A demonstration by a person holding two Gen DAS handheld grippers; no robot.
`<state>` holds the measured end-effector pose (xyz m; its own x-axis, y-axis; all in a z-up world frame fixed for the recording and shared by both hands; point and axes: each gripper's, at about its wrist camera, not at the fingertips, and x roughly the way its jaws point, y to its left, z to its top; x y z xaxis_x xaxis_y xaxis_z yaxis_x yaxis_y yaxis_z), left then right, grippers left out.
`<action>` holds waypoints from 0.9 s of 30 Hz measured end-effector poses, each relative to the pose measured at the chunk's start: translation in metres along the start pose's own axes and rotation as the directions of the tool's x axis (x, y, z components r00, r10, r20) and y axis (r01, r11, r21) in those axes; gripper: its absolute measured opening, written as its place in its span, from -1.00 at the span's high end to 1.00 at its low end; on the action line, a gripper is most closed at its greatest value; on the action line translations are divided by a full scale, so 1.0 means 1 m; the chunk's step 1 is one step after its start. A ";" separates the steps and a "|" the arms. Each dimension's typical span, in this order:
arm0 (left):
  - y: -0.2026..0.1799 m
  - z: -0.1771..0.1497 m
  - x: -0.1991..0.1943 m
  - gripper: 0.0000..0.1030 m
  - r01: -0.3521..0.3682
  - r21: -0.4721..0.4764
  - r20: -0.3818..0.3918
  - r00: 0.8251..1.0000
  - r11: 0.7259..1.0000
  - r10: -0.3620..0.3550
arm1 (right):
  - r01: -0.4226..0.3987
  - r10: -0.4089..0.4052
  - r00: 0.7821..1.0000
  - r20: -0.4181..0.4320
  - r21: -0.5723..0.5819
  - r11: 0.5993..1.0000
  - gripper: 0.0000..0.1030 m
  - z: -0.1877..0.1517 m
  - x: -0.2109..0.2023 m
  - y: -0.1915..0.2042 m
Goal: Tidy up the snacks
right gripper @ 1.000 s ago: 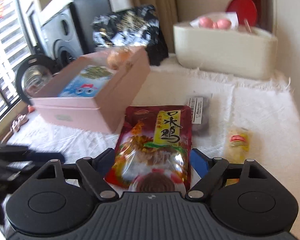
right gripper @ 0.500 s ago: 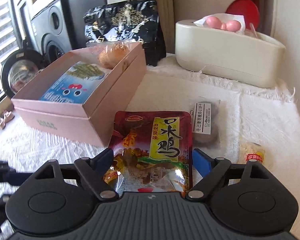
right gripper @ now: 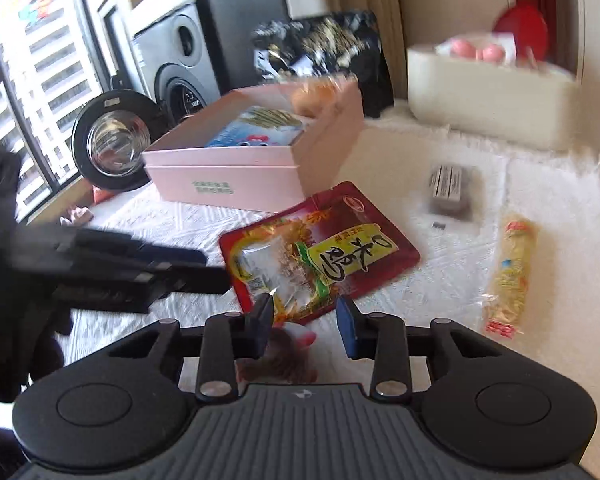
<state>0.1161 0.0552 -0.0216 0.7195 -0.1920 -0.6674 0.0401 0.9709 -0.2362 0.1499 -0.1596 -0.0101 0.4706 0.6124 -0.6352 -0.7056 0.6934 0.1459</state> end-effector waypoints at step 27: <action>-0.040 0.045 0.075 0.07 0.107 0.156 0.003 0.994 0.982 -0.109 | 0.244 -0.287 0.956 0.068 0.362 0.899 -0.53 -0.063 -0.038 -0.061</action>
<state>0.1994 0.0090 -0.0302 0.7132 -0.2959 -0.6354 0.2244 0.9552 -0.1930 0.1419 -0.2495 -0.0430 0.6879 0.4123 -0.5973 -0.3278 0.9107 0.2512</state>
